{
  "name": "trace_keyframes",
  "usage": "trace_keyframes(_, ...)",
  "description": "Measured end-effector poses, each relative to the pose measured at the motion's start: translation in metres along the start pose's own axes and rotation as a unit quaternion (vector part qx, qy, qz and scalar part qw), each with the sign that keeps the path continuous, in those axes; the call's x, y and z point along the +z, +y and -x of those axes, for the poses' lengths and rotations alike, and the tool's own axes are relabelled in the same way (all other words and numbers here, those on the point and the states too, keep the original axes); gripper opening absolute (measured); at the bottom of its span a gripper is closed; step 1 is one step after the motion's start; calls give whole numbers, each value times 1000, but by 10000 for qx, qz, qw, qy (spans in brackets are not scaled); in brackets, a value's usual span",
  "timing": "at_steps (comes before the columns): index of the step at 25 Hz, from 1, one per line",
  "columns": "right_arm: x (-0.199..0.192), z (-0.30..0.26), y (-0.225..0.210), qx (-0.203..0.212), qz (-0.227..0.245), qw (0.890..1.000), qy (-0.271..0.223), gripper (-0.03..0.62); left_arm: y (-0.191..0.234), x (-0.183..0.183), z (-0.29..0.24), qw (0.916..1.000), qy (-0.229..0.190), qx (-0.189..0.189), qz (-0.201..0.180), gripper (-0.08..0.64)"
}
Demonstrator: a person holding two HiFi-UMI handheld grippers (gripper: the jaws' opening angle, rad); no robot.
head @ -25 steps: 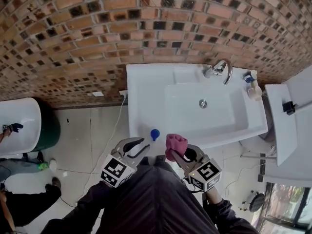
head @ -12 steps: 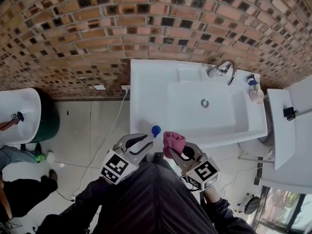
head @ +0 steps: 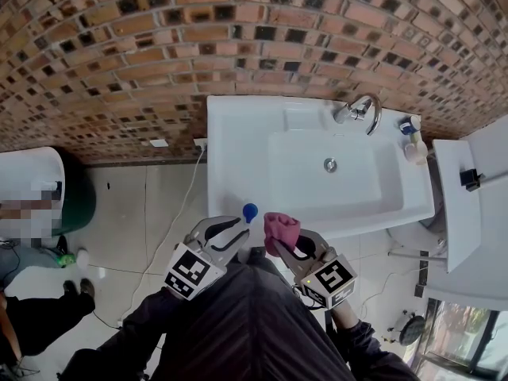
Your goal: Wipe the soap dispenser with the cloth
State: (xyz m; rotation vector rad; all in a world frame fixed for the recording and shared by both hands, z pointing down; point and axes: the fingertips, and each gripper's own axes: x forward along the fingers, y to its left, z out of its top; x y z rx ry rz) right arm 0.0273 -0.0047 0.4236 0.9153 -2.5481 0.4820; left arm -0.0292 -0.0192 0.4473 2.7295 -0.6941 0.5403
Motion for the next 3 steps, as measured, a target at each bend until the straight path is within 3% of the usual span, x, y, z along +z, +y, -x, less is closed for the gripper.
trace_keyframes(3,0,0,-1,-2,31,10000,-11,66,-1,1,-1,10000,1,-4,-7,114)
